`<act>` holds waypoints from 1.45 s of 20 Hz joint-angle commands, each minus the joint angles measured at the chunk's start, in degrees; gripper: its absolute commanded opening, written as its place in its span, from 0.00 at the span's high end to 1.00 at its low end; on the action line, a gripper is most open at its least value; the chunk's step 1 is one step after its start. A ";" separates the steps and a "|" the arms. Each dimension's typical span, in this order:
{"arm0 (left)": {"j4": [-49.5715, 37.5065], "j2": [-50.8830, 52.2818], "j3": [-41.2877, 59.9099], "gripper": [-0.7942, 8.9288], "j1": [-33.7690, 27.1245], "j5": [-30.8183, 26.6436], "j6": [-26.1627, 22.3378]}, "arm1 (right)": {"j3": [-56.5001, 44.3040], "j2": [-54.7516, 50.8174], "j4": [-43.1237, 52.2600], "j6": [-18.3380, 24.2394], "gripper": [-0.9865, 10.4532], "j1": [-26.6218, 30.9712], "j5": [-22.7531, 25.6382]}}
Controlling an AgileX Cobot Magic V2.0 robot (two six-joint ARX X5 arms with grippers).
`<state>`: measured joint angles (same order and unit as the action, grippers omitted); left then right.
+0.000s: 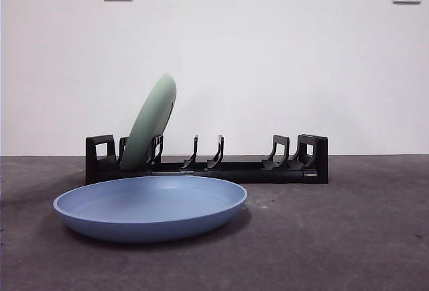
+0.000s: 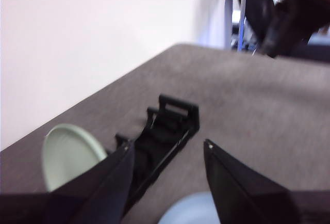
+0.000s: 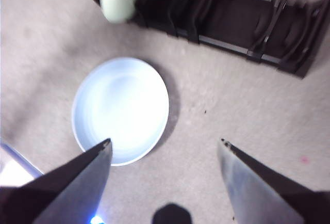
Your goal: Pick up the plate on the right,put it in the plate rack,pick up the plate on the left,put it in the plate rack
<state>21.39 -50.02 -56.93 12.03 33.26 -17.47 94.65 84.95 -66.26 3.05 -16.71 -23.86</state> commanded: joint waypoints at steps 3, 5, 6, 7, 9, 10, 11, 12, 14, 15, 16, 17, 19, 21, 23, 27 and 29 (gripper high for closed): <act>11.17 7.67 0.07 0.52 0.02 -1.55 -8.24 | -7.56 7.58 7.50 -0.17 0.61 -4.13 -0.24; 14.38 9.99 0.07 0.52 0.02 -1.88 -8.79 | -12.44 10.43 13.29 -1.53 0.61 -6.51 -0.17; 15.85 11.06 0.07 0.52 0.02 -1.88 -8.76 | -14.64 12.00 15.80 -1.77 0.61 -7.54 -0.17; 16.85 11.69 0.07 0.52 0.02 -1.86 -8.79 | -16.31 13.18 17.97 -2.12 0.61 -8.33 -0.15; 18.91 12.61 0.07 0.52 0.09 -1.77 -9.11 | -18.93 15.80 22.62 -3.43 0.61 -9.86 -0.17; 19.85 12.90 0.07 0.52 0.26 -1.79 -9.51 | -19.85 17.18 24.94 -4.52 0.61 -10.62 -0.15; 20.72 12.90 0.07 0.52 0.50 -1.77 -9.77 | -20.37 18.25 26.49 -5.09 0.61 -11.21 -0.15; 21.88 12.90 0.07 0.52 0.87 -1.79 -9.77 | -20.72 19.50 27.82 -5.95 0.61 -11.87 -0.13; 22.97 12.90 0.07 0.52 1.27 -1.79 -9.84 | -20.72 20.94 28.83 -6.12 0.61 -12.61 -0.07; 23.39 12.87 0.07 0.52 1.55 -1.79 -9.88 | -20.72 21.86 29.49 -6.27 0.61 -13.14 0.15; 23.52 12.87 0.07 0.52 1.75 -1.79 -10.05 | -20.72 22.47 29.99 -6.67 0.61 -13.46 0.37; 23.54 12.87 0.07 0.52 1.97 -1.79 -10.21 | -20.72 23.06 30.47 -7.06 0.61 -13.75 0.57; 23.56 12.90 0.07 0.52 2.36 -1.77 -10.21 | -20.72 24.48 31.61 -7.63 0.61 -14.27 1.16; 23.80 12.87 0.07 0.52 2.71 -1.79 -10.21 | -20.72 25.77 32.46 -8.33 0.61 -14.84 1.33; 23.91 12.90 0.07 0.52 2.99 -1.79 -10.21 | -20.72 26.77 32.76 -9.01 0.61 -14.86 1.33; 23.89 12.81 0.07 0.52 3.56 -1.81 -10.25 | -20.72 28.37 32.81 -9.18 0.73 -15.23 1.36; 23.91 12.74 0.07 0.52 3.89 -1.81 -10.27 | -20.72 28.48 32.83 -9.16 0.83 -15.32 1.38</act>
<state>45.41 -37.34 -56.93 15.70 31.40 -27.03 74.56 111.83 -33.17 -5.56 -31.59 -22.37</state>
